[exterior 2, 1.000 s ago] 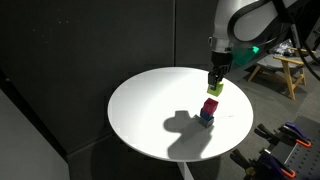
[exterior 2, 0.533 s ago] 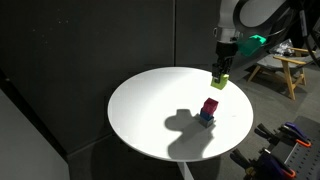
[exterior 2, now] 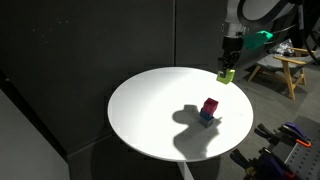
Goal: Put the light green block on the table
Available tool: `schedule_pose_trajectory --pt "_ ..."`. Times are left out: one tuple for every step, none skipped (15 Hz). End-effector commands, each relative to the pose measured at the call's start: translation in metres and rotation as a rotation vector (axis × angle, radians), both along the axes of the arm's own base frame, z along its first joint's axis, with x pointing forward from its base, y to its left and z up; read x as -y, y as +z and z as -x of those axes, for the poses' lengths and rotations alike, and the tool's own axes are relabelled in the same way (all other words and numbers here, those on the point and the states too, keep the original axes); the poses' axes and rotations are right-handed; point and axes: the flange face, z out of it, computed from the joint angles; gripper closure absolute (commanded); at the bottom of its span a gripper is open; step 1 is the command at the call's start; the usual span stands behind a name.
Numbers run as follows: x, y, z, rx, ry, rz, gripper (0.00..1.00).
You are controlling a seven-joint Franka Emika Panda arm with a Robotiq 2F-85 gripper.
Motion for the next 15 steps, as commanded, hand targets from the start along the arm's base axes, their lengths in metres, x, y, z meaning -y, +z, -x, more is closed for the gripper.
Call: schedule_pose_trajectory --pt "0.018 0.006 -0.004 0.003 -0.037 -0.021 0.73" --pt "0.023 0.003 -0.005 0.003 -0.048 -0.021 0.73" --pt "0.027 0.001 -0.005 0.002 -0.057 -0.023 0.73" --pt "0.032 -0.001 -0.005 0.0 -0.067 -0.024 0.73" --pt "0.036 -0.004 -0.006 -0.002 -0.077 -0.026 0.73" --pt "0.04 -0.007 -0.006 -0.004 -0.087 -0.029 0.73" --pt "0.043 -0.012 -0.008 -0.006 -0.096 -0.03 0.73" --pt "0.046 -0.017 -0.009 -0.004 -0.106 -0.031 0.73" --pt "0.049 -0.022 -0.01 -0.005 -0.112 -0.032 0.73" --pt "0.051 -0.028 -0.012 -0.002 -0.118 -0.032 0.73" --pt "0.052 -0.034 -0.014 0.003 -0.123 -0.029 0.73" --pt "0.053 -0.04 -0.016 0.009 -0.126 -0.029 0.73" --pt "0.054 -0.047 -0.018 0.012 -0.13 -0.031 0.73" --pt "0.055 -0.054 -0.02 0.012 -0.134 -0.032 0.73" --pt "0.055 -0.062 -0.022 0.005 -0.14 -0.036 0.73"
